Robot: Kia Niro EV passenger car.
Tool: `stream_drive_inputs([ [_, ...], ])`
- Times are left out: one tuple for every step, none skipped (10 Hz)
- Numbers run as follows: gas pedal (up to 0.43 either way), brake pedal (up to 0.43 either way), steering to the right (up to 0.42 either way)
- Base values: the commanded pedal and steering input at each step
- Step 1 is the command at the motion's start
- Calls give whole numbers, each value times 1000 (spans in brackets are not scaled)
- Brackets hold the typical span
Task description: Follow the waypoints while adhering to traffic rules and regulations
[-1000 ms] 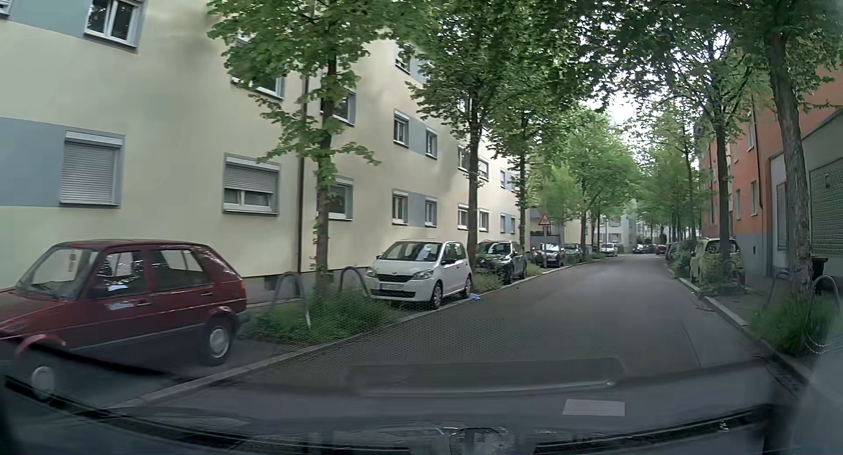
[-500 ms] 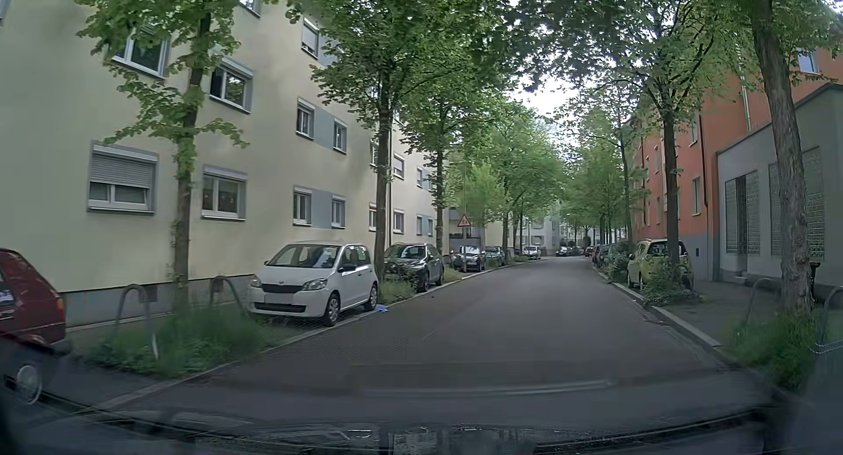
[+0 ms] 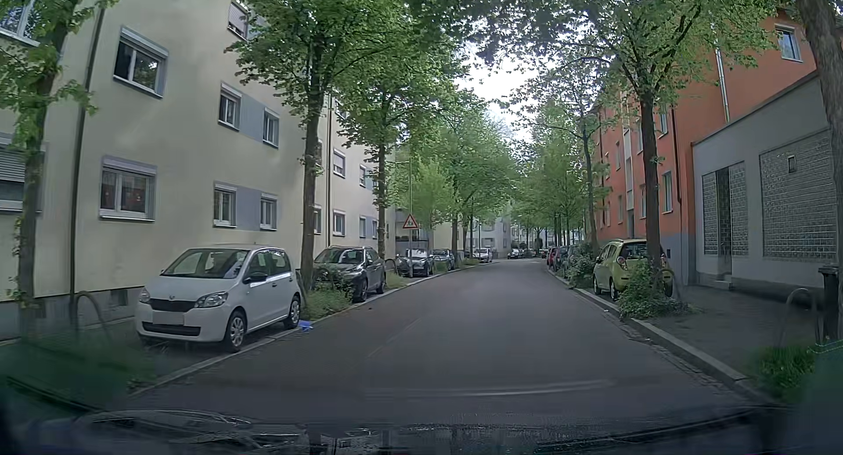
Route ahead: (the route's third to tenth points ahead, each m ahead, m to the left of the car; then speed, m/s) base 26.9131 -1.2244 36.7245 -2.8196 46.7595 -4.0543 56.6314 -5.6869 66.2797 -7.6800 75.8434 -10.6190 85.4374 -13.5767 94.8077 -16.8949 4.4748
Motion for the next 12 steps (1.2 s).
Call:
stream_drive_inputs([
  [87, 0, 170],
  [87, 0, 163],
  [87, 0, 151],
  [87, 0, 138],
  [87, 0, 120],
  [87, 0, 109],
  [87, 0, 95],
  [87, 0, 86],
  [87, 0, 70],
  [87, 0, 57],
  [87, 0, 47],
  [87, 0, 39],
])
